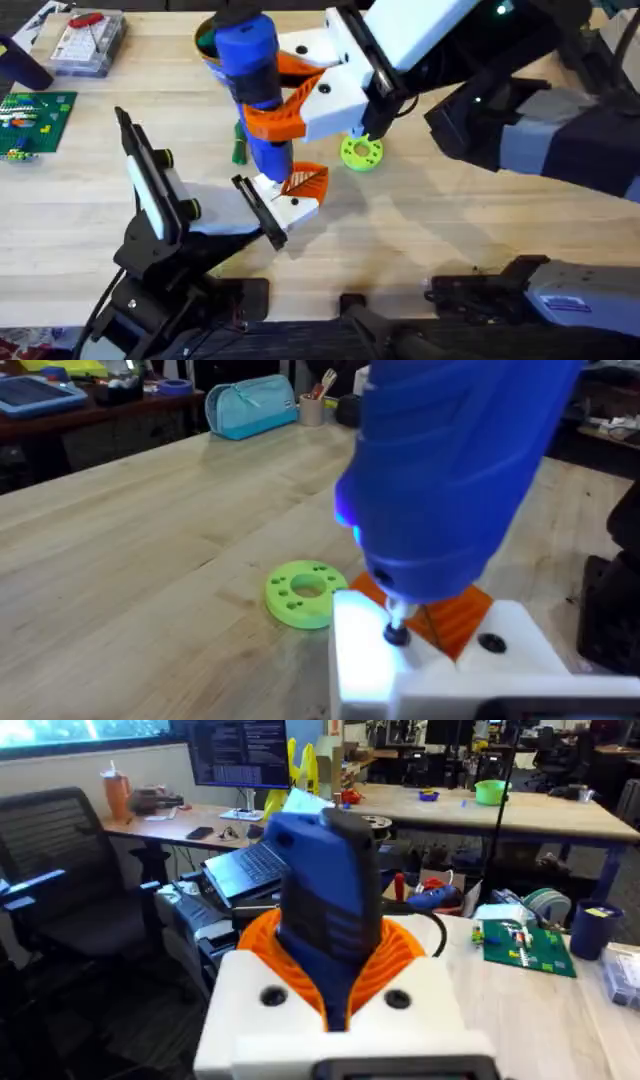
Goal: Pick up the gripper from the table and insert it into the empty holder that is missing its gripper. Then pick up a screw, insert it into the mounting hole, and use the screwdriver to tighten it. Finally, clean up the table by picking up the vegetable and placing it into the bucket.
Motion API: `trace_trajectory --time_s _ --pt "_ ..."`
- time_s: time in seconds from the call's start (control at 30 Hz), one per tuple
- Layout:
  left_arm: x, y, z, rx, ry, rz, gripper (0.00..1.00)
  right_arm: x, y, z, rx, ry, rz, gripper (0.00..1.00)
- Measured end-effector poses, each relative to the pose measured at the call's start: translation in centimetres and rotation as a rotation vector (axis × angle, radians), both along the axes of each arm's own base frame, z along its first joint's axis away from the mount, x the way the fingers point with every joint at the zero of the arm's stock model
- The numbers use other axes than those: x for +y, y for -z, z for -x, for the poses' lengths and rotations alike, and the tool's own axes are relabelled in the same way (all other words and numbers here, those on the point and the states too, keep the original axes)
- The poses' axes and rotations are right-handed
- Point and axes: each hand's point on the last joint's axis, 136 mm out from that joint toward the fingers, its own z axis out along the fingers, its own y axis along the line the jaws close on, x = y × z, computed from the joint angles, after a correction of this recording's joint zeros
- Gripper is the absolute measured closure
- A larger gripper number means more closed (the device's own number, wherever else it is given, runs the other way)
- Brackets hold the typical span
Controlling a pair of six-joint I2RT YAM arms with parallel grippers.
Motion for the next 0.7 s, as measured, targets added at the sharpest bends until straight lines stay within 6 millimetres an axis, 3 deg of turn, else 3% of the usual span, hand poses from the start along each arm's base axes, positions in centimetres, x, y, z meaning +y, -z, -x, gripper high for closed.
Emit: trace_trajectory --time_s 0.7 --pt "0.0 -0.06 -0.01 0.0 -0.001 0.003 0.983 0.11 0.09 -0.26 0.011 0.01 0.001 0.942"
